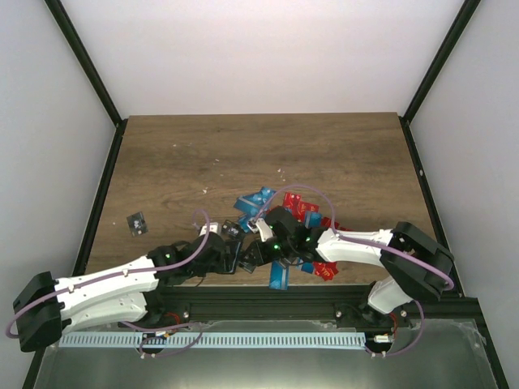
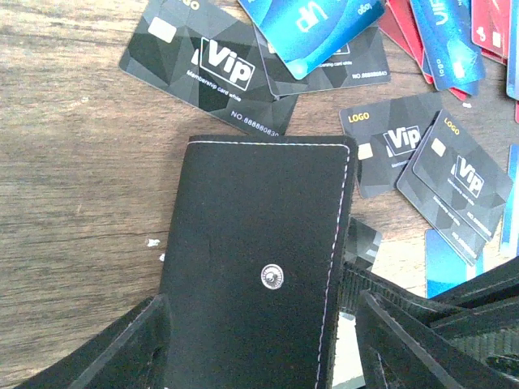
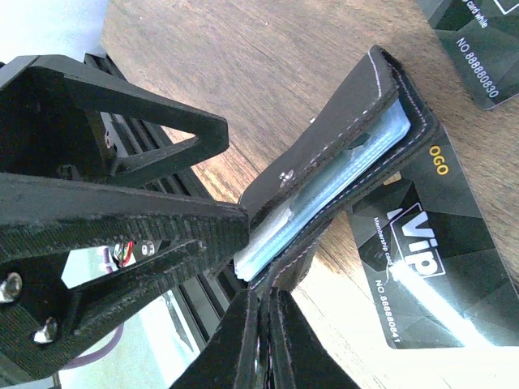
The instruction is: Put the credit cards into the card holder
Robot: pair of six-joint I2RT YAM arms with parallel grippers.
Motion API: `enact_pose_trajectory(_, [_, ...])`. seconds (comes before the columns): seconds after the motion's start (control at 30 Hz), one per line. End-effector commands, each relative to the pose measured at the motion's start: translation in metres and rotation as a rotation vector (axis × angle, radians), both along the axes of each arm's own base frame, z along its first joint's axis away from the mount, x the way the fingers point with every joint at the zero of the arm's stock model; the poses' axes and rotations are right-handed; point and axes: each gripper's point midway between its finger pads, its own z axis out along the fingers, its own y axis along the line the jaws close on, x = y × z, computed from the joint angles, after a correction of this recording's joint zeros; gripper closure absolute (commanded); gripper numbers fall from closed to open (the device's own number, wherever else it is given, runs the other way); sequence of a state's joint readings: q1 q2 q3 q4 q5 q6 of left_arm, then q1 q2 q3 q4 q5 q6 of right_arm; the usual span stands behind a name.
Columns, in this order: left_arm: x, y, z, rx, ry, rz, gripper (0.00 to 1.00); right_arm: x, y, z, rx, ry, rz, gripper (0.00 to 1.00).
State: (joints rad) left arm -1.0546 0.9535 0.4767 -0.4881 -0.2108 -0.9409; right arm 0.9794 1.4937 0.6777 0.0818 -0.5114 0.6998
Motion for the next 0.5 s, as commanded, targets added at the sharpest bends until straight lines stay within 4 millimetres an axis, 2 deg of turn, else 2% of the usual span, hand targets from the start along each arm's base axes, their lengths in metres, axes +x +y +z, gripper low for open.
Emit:
enact_pose_trajectory(0.0, [0.004, -0.001, 0.008, -0.014, -0.028, 0.012, 0.38, 0.0, 0.0, -0.001, -0.01, -0.017, 0.002, 0.99])
enact_pose_trajectory(0.1, [0.004, -0.002, 0.005, -0.006, -0.024, 0.005, 0.39, 0.0, 0.0, 0.0, -0.009, -0.021, 0.002, 0.99])
enact_pose_trajectory(0.27, [0.0, -0.018, 0.004, -0.052, -0.011, -0.055, 0.35, 0.001, 0.0, 0.0, -0.011, -0.024, 0.001, 0.99])
enact_pose_trajectory(0.47, [0.003, -0.008, -0.006, 0.01, -0.008, -0.026, 0.38, 0.0, -0.001, -0.001, -0.014, -0.025, 0.0, 0.99])
